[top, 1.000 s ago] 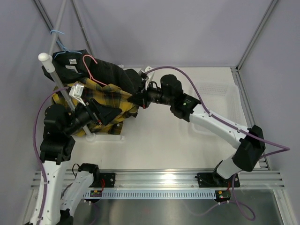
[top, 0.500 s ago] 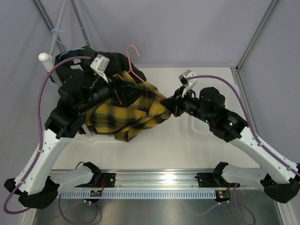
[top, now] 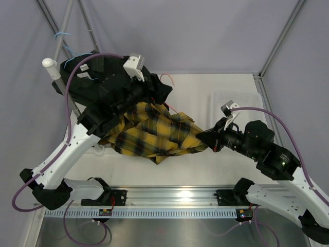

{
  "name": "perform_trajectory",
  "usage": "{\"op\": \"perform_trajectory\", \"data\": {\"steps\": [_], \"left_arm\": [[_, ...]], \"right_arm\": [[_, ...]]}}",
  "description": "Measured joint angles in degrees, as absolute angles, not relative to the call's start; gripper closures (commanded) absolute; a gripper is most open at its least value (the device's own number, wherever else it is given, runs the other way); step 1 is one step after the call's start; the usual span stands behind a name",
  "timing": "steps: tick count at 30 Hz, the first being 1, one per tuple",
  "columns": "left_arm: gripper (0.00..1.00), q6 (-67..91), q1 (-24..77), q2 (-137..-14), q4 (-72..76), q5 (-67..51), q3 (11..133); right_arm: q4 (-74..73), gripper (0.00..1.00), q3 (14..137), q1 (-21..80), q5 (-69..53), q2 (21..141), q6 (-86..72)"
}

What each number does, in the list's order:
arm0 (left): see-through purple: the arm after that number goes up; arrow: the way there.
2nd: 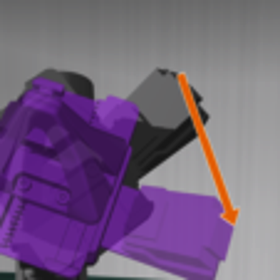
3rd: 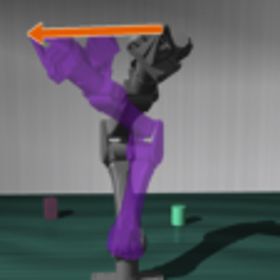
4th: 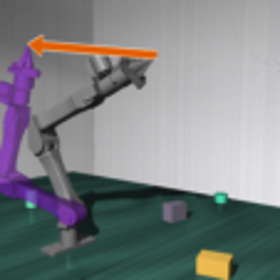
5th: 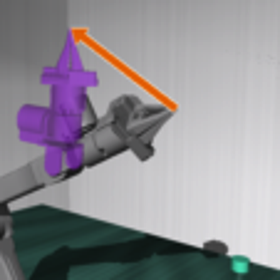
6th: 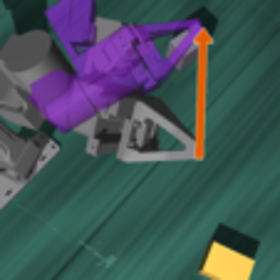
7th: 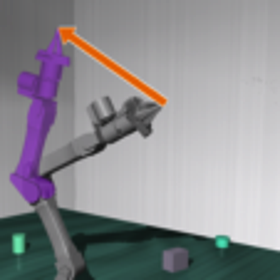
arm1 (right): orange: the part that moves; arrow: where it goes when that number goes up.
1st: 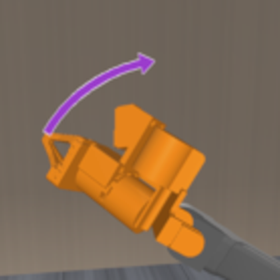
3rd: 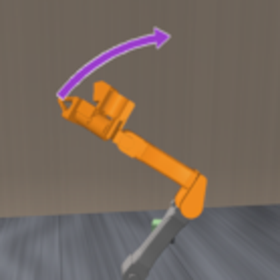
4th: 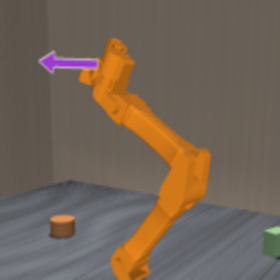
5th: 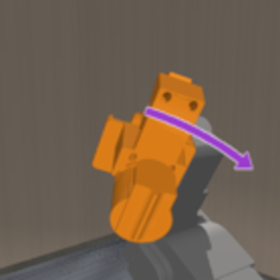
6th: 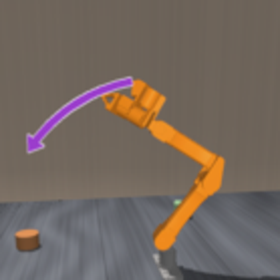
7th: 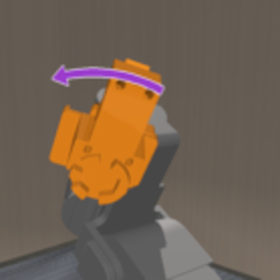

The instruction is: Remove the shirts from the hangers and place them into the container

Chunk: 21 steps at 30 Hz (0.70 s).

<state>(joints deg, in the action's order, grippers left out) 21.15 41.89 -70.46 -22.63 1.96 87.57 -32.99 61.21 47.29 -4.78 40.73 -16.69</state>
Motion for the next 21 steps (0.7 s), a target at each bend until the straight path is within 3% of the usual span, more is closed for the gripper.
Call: {"op": "perform_trajectory", "data": {"steps": [4,7,11,19,20,21], "left_arm": [[0.25,20.5,42.8,-72.4,-22.6,4.7,87.5],[0.26,20.1,43.2,-72.9,-22.6,5.9,87.5],[0.48,20.2,43.9,-73.0,-21.6,6.3,86.3],[0.62,20.8,45.5,-73.4,-20.7,6.0,86.1],[0.66,20.9,45.6,-73.5,-20.7,5.9,86.1],[0.84,21.1,45.8,-73.5,-20.7,5.9,86.1]], "right_arm": [[-34.2,1.00,61.3,47.3,-5.8,37.9,-17.3],[-35.4,1.00,61.6,47.3,-5.7,36.3,-17.6],[-36.5,1.00,62.3,47.3,-5.7,35.6,-17.6],[-37.0,1.00,62.5,47.2,-5.4,35.8,-17.6],[-37.1,1.00,62.7,47.2,-5.2,35.9,-17.6],[-37.2,1.00,63.0,47.2,-5.0,36.1,-17.5]]}}
